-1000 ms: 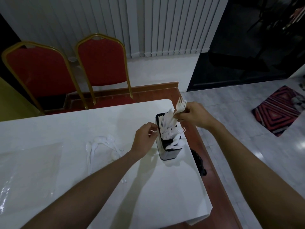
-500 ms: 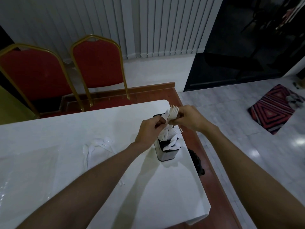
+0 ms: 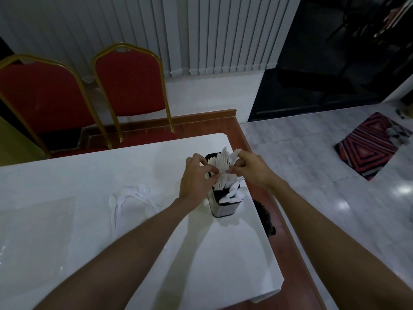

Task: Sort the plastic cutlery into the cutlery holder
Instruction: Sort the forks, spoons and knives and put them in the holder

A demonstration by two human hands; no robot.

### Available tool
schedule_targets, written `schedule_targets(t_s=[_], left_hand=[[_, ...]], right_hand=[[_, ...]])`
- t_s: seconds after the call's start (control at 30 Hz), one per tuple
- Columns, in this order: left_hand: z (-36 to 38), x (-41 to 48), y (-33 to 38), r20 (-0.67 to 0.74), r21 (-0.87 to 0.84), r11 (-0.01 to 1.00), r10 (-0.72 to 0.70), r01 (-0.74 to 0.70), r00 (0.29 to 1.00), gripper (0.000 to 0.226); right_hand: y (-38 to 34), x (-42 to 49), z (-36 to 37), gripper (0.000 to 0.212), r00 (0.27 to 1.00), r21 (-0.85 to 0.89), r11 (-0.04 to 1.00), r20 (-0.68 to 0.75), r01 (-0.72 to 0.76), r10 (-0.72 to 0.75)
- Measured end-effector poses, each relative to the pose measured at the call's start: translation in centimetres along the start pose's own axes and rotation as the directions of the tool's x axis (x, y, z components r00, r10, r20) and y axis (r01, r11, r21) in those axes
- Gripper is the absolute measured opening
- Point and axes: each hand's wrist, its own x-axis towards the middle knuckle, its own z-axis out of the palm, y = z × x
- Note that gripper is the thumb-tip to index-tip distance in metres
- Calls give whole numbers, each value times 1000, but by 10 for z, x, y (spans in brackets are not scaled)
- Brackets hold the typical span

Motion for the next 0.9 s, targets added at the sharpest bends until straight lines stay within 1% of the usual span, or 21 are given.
schedule_targets(t_s=[0.07, 0.13, 0.17, 0.23, 0.27, 0.3, 0.33, 0.4, 0.47, 0.53, 0.6, 0.67, 0.73, 0.8, 0.9], left_hand=[[1, 0, 0, 34, 47, 999, 10, -12, 999, 21], [2, 1, 2, 83, 73, 997, 18, -24, 996, 21], [2, 2, 2, 97, 70, 997, 24, -31, 995, 21], [1, 3, 1, 105, 55, 997, 41, -47, 994, 22], [-1, 3, 0, 95, 45, 997, 58, -63, 994, 23], [-1, 3, -1, 79, 22, 997, 75, -77, 994, 24], [-3, 3, 0, 59, -11, 996, 88, -88, 994, 24], [-5, 4, 1, 46, -56, 993, 109, -106, 993, 22], [-5, 5, -1, 62, -23, 993, 114, -113, 992, 20], [-3, 5, -2, 93, 22, 995, 96, -99, 991, 22], [-1, 3, -3, 99, 13, 995, 101, -103, 990, 25], [-1, 1, -5, 82, -46, 992, 125, -122, 989, 27], [-1, -1, -10, 66, -104, 986, 136, -129, 989, 25], [-2, -3, -15, 44, -142, 981, 141, -134, 989, 24], [-8, -6, -20, 9, -182, 970, 166, -161, 986, 32]], right_hand=[[1, 1, -1, 14, 999, 11, 999, -32, 32, -31], [1, 1, -3, 17, 996, 14, 999, -82, 40, -39], [2, 1, -3, 18, 997, -3, 999, -70, 44, -44], [4, 0, 0, 13, 998, -68, 996, 14, 65, -64], [4, 0, 2, 9, 996, -78, 994, 38, 79, -76], [4, -1, 3, 9, 996, -63, 995, 32, 82, -80], [4, -2, 2, 12, 997, -27, 996, 6, 82, -82], [3, -3, 2, 11, 992, 22, 994, -72, 104, -102], [3, -3, 2, 9, 987, -18, 991, -96, 131, -132], [6, -4, 4, 10, 989, -94, 986, -42, 134, -139], [10, -6, 6, 21, 992, -127, 985, -22, 119, -123], [10, -8, 7, 40, 992, -94, 991, -73, 95, -102], [8, -11, 7, 48, 986, -58, 995, -144, 78, -85], [4, -11, 9, 45, 975, -33, 997, -207, 76, -82], [-4, -8, 12, 38, 944, -8, 993, -309, 118, -114]])
